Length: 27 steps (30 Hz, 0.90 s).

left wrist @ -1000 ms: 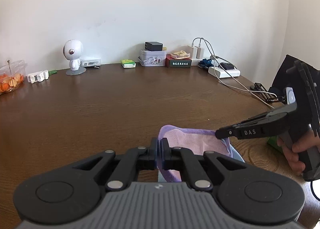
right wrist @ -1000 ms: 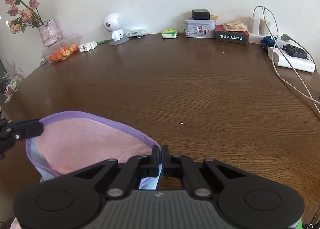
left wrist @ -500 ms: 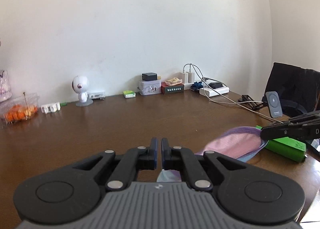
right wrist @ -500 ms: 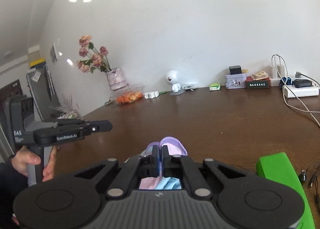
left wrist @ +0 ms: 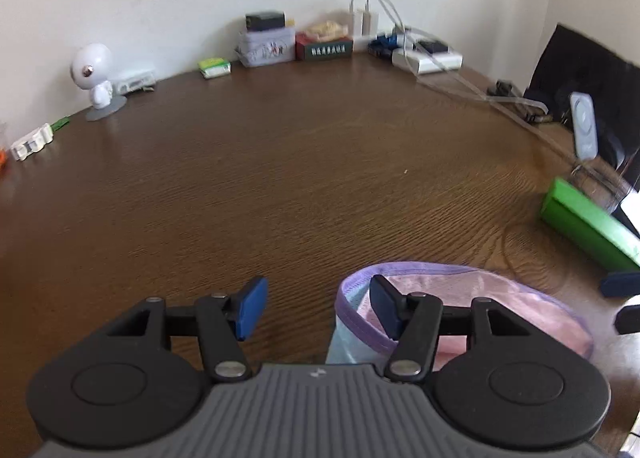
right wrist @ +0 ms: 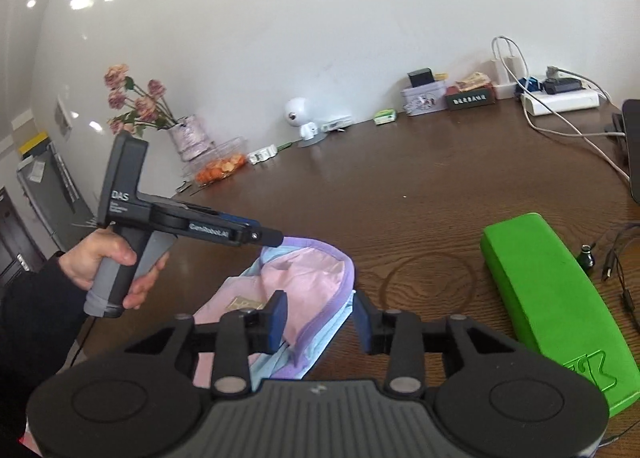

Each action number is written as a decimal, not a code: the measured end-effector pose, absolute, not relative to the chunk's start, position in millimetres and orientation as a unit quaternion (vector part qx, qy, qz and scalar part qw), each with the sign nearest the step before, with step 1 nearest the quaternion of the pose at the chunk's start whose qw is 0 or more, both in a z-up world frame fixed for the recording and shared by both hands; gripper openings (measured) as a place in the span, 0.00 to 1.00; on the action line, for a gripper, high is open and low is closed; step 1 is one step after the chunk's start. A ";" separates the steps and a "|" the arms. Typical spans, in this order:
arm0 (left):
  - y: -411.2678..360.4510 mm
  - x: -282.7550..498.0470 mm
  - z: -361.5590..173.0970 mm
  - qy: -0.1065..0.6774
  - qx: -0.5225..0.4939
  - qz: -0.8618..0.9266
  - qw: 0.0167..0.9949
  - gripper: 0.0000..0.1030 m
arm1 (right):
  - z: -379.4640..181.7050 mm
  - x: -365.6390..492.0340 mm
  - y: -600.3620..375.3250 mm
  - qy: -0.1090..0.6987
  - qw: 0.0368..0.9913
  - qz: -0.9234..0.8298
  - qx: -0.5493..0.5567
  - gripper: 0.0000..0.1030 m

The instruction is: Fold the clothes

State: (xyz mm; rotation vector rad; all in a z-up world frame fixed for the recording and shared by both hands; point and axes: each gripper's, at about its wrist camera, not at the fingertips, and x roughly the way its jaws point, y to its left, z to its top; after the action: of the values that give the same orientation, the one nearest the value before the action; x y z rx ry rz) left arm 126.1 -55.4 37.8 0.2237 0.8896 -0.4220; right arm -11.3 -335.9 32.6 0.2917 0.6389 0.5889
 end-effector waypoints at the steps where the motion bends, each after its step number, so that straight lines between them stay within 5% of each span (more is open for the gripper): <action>1: -58.2 129.4 34.4 0.434 0.107 -0.212 0.869 0.41 | 31.3 -8.1 -335.8 0.316 0.892 0.285 0.149 0.34; 3: -61.3 131.0 29.6 0.441 0.107 -0.232 0.860 0.36 | 25.3 -0.4 -332.3 0.331 0.883 0.291 0.161 0.34; 6: -58.6 130.4 29.1 0.444 0.091 -0.232 0.861 0.02 | 11.6 9.7 -324.3 0.357 0.865 0.305 0.176 0.20; 8: -55.1 121.4 36.8 0.417 0.085 -0.236 0.873 0.02 | 3.9 16.4 -318.0 0.374 0.862 0.297 0.172 0.06; 17: 1.2 19.6 82.9 0.282 0.044 -0.222 0.932 0.03 | 32.4 -12.6 -326.4 0.258 0.865 0.408 0.138 0.04; 27: 65.4 -34.6 42.6 0.346 -0.067 -0.156 0.923 0.07 | 31.4 -37.1 -293.5 0.336 0.816 0.467 -0.051 0.11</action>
State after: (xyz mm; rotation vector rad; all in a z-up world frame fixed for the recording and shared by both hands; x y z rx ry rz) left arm -34.6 65.4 42.6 -0.1381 0.7105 -0.3212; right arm -37.1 -293.5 31.4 -0.1094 0.7165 0.9960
